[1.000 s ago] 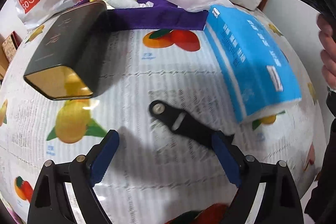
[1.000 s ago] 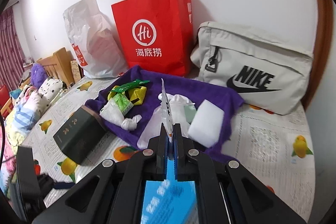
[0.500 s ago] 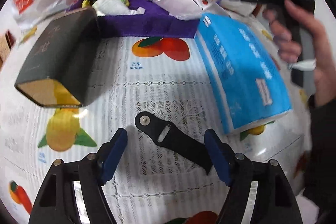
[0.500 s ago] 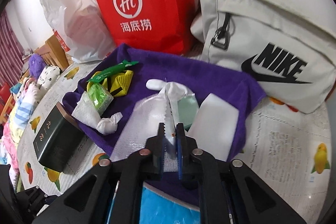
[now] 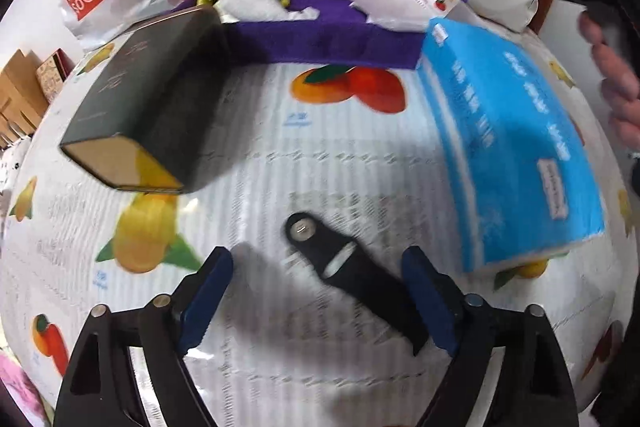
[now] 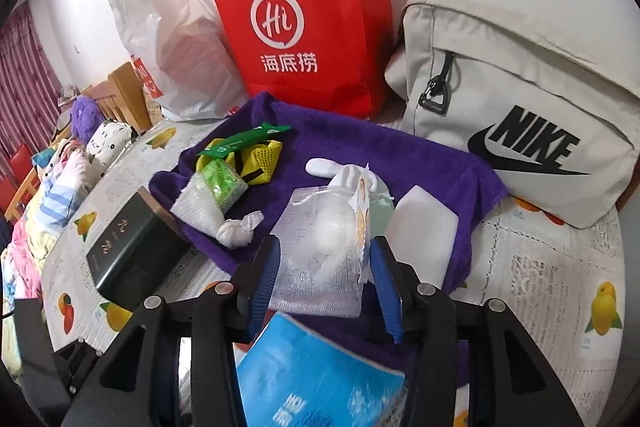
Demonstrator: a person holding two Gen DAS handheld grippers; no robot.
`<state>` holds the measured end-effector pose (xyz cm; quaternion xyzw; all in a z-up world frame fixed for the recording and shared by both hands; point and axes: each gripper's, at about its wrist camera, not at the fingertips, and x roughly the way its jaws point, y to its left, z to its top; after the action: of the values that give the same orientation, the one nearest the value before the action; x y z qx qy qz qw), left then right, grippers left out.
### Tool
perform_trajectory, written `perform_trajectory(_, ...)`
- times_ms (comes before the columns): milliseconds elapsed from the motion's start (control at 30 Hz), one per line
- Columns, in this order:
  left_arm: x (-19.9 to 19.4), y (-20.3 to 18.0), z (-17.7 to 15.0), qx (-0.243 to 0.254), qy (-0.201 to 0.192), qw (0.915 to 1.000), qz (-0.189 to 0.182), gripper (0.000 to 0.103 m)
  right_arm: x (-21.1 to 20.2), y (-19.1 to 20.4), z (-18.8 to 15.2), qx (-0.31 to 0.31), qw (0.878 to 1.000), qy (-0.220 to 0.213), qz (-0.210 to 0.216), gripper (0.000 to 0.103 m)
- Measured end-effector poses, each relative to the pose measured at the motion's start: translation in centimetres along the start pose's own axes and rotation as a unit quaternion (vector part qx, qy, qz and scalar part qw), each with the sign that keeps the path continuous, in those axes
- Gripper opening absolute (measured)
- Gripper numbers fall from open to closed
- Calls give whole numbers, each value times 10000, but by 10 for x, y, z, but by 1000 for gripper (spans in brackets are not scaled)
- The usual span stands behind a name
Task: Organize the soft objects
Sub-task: 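Release the white packet onto the towel with the right gripper while the left gripper grasps the black strap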
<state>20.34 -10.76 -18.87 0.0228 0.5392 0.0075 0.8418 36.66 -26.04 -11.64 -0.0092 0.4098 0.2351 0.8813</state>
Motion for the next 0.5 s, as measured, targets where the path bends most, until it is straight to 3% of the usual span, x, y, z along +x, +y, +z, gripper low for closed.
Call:
perform_trajectory(200, -8, 27, -15, 59, 145, 9998, -93, 91, -32, 6, -12, -3, 9999, -158, -52, 46)
perform_trajectory(367, -14, 25, -21, 142, 143, 9996, -194, 88, -60, 14, -32, 37, 9997, -240, -55, 47)
perform_trajectory(433, -15, 19, -22, 225, 36, 9993, -285, 82, -68, 17, -42, 77, 9996, -265, -79, 47)
perform_trajectory(467, -17, 14, -24, 341, -46, 9990, -300, 71, -73, 18, -49, 133, 9995, -270, -117, 47)
perform_trajectory(500, -20, 9, -24, 475, -120, 9980, -394, 54, -76, 18, -54, 165, 9994, -273, -136, 47)
